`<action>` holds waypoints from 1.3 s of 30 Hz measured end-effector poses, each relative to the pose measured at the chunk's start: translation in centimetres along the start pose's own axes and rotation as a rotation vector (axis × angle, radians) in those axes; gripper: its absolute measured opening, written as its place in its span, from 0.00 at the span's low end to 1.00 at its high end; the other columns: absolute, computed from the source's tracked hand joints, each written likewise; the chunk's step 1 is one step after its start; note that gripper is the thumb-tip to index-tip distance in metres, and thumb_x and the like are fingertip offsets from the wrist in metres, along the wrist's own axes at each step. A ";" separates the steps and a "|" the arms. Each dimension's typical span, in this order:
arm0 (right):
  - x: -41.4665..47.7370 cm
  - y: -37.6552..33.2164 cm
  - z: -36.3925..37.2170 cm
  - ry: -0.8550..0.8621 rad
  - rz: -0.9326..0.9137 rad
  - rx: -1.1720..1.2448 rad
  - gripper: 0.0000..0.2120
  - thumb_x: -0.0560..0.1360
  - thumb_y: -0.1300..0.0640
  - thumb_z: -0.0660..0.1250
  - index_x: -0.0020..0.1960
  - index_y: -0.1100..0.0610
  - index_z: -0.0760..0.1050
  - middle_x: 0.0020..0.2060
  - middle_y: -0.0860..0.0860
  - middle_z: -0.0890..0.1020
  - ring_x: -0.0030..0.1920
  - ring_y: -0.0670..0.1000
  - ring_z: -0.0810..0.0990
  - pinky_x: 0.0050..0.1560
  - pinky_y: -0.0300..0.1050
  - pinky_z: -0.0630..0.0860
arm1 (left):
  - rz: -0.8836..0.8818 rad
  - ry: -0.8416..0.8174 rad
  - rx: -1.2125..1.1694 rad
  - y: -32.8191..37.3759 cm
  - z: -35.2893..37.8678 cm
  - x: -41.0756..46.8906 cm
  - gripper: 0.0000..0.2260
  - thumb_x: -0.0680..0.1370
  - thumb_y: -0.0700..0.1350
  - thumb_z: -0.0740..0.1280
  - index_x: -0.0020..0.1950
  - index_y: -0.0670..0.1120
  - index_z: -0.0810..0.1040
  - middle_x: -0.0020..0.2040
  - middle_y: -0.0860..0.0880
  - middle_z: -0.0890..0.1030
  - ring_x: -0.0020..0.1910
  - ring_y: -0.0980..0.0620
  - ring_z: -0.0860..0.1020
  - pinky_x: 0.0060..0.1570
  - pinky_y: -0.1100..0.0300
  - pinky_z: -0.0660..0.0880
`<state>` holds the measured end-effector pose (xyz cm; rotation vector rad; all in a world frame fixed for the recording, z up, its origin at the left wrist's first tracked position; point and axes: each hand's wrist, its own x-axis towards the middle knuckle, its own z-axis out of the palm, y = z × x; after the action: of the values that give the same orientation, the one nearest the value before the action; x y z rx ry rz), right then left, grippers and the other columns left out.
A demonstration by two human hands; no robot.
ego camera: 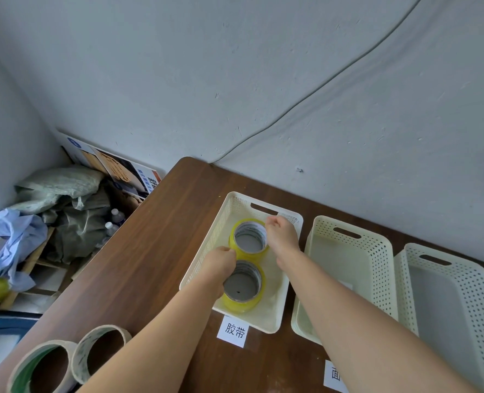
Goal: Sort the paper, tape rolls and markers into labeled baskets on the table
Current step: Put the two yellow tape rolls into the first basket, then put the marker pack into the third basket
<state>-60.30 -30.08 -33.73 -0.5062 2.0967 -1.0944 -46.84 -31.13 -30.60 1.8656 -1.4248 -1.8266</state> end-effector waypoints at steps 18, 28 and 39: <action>-10.3 -1.6 -8.1 0.292 -0.240 0.148 0.15 0.76 0.49 0.64 0.40 0.61 0.78 0.39 0.57 0.83 0.40 0.56 0.80 0.50 0.56 0.79 | 0.420 0.026 -0.237 4.3 3.3 -8.1 0.09 0.79 0.48 0.61 0.45 0.48 0.79 0.41 0.51 0.78 0.45 0.49 0.76 0.54 0.51 0.75; -16.8 2.3 -16.5 0.529 -0.231 0.249 0.08 0.75 0.52 0.66 0.42 0.55 0.80 0.38 0.48 0.82 0.41 0.48 0.80 0.53 0.55 0.80 | 0.498 -0.174 -0.263 2.7 9.0 -14.7 0.10 0.78 0.45 0.62 0.39 0.45 0.76 0.34 0.49 0.74 0.33 0.51 0.71 0.42 0.55 0.70; -25.9 9.6 -24.8 0.596 -0.184 0.263 0.09 0.77 0.53 0.64 0.47 0.56 0.80 0.38 0.45 0.79 0.43 0.46 0.77 0.48 0.41 0.75 | 0.482 -0.275 -0.224 -3.9 15.7 -23.7 0.08 0.79 0.47 0.63 0.42 0.48 0.78 0.42 0.48 0.80 0.44 0.50 0.77 0.52 0.52 0.77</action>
<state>-61.37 4.87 -21.39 -0.2644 2.3760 -1.7697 -53.30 -5.00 -20.79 1.0782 -1.5090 -1.9328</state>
